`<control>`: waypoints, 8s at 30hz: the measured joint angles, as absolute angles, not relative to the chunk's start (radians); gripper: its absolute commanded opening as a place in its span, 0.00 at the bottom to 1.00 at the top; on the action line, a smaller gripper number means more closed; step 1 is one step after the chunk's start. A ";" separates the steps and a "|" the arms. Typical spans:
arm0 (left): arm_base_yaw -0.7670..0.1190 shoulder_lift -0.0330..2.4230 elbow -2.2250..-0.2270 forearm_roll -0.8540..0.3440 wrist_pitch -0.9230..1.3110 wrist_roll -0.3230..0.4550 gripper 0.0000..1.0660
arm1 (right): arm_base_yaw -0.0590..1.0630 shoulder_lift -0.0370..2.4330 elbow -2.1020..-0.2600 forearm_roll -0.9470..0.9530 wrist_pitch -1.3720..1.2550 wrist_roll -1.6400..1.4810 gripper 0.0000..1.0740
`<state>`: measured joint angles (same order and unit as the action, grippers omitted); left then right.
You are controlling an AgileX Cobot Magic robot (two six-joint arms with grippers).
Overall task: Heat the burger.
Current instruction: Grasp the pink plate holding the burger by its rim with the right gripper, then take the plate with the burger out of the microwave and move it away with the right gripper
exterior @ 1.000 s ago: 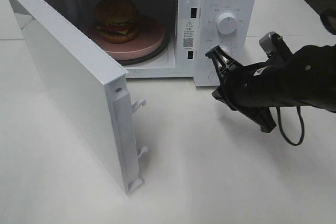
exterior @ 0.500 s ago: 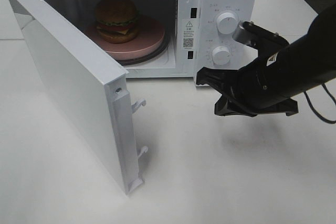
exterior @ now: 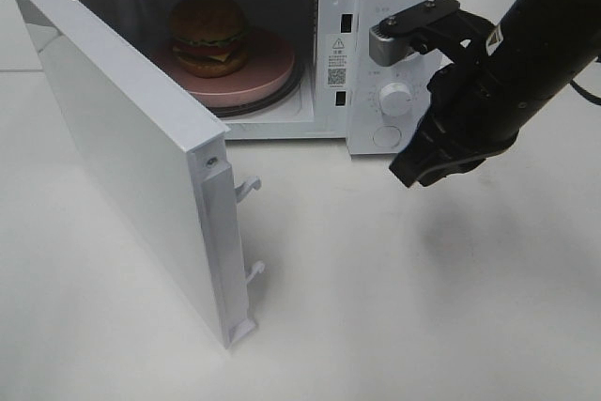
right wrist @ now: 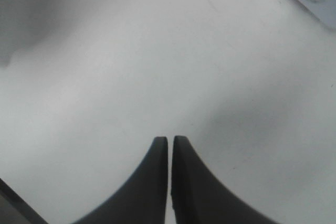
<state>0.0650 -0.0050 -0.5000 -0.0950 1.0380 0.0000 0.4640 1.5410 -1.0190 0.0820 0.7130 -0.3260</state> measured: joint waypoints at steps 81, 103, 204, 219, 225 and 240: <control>0.065 -0.005 -0.500 -0.095 1.038 0.000 0.94 | 0.617 1.904 -1.386 -0.131 0.404 -1.240 0.78; 0.065 -0.005 -0.500 -0.095 1.038 0.000 0.94 | 0.620 2.154 -1.594 -0.131 0.351 -1.150 0.78; 0.065 -0.005 -0.500 -0.094 1.038 0.000 0.94 | 0.590 2.076 -1.583 0.145 0.622 -1.656 0.00; 0.065 -0.005 -0.500 -0.094 1.038 0.000 0.94 | 0.593 1.940 -1.419 0.180 0.618 -1.699 0.00; 0.065 -0.005 -0.500 -0.094 1.038 0.000 0.94 | 0.602 1.863 -1.319 0.182 0.602 -1.700 0.00; 0.065 -0.005 -0.500 -0.094 1.038 0.000 0.94 | 0.607 1.671 -1.104 0.179 0.565 -1.700 0.00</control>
